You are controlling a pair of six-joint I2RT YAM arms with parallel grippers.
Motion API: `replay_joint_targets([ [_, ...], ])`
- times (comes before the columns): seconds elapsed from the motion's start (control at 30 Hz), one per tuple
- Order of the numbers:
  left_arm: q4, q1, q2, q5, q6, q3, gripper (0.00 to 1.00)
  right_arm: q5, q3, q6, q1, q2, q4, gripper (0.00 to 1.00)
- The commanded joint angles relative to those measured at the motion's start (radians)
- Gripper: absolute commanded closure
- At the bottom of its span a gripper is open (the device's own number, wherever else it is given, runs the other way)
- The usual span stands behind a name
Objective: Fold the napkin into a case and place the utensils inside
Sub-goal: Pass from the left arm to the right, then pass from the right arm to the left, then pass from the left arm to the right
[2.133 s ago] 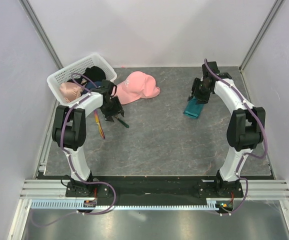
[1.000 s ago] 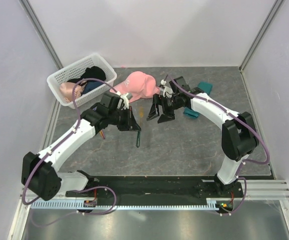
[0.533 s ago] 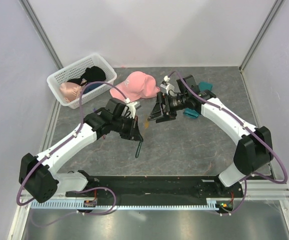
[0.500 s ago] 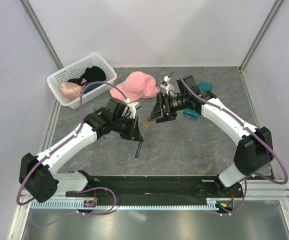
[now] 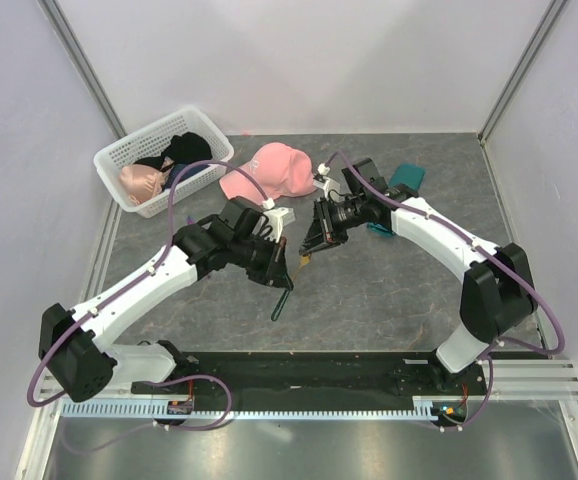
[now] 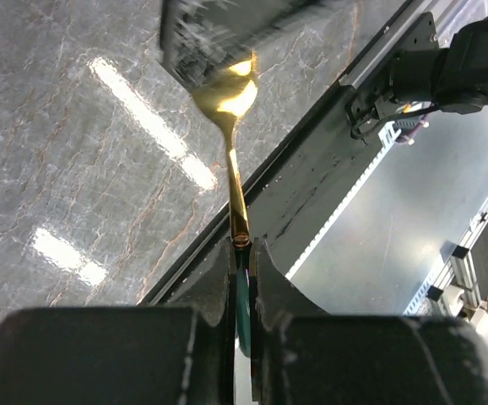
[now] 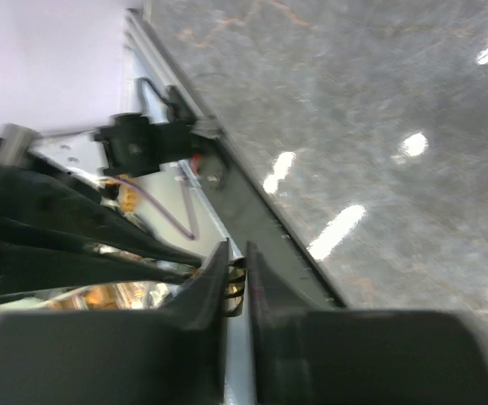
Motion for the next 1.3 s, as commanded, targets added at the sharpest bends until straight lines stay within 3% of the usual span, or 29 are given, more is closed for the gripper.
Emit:
replay_joint_targets([
  [0.0,-0.057,0.008,0.004,-0.018,0.044,0.082,0.94,0.003,0.032,0.008,0.0,0.002,0.015,1.0],
  [0.03,-0.069,0.026,0.0,-0.023,0.028,0.087,0.73,0.015,0.027,0.014,0.0,-0.023,0.021,1.0],
  [0.13,-0.048,0.125,-0.048,0.078,-0.062,0.064,0.52,0.061,-0.016,0.08,-0.008,-0.092,0.079,1.0],
  [0.33,0.176,0.162,-0.111,0.347,-0.262,-0.075,0.46,0.053,-0.142,0.238,-0.011,-0.226,0.314,1.0],
  [0.43,0.295,0.162,-0.16,0.424,-0.331,-0.138,0.48,0.061,-0.16,0.24,-0.019,-0.243,0.322,1.0],
  [0.53,0.305,0.162,-0.172,0.483,-0.349,-0.164,0.55,0.073,-0.172,0.232,-0.025,-0.269,0.335,1.0],
  [0.57,0.294,0.162,-0.177,0.493,-0.348,-0.166,0.64,0.064,-0.174,0.231,-0.028,-0.272,0.337,1.0],
  [0.6,0.279,0.163,-0.183,0.481,-0.339,-0.166,0.84,0.05,-0.172,0.219,-0.026,-0.274,0.337,1.0],
  [0.63,0.245,0.163,-0.2,0.471,-0.326,-0.164,0.9,0.029,-0.168,0.185,-0.028,-0.272,0.285,1.0],
  [0.67,0.201,0.163,-0.209,0.456,-0.303,-0.145,0.93,0.058,-0.098,0.115,-0.028,-0.268,0.174,0.84],
  [0.7,0.147,0.162,-0.212,0.404,-0.212,-0.125,0.98,0.111,-0.05,-0.08,-0.026,-0.262,0.05,0.68],
  [0.77,-0.028,0.16,-0.203,0.344,-0.095,-0.067,0.98,0.174,0.031,-0.188,-0.026,-0.263,-0.143,0.38],
  [0.87,-0.167,0.148,-0.209,0.315,0.072,-0.042,0.98,0.203,0.132,-0.352,-0.014,-0.249,-0.316,0.29],
  [1.0,-0.238,0.125,-0.247,0.289,0.195,-0.028,0.98,0.133,0.162,-0.443,0.056,-0.237,-0.399,0.31],
  [1.27,-0.263,0.053,-0.287,0.218,0.263,-0.003,0.98,0.041,0.216,-0.397,0.144,-0.171,-0.416,0.5],
])
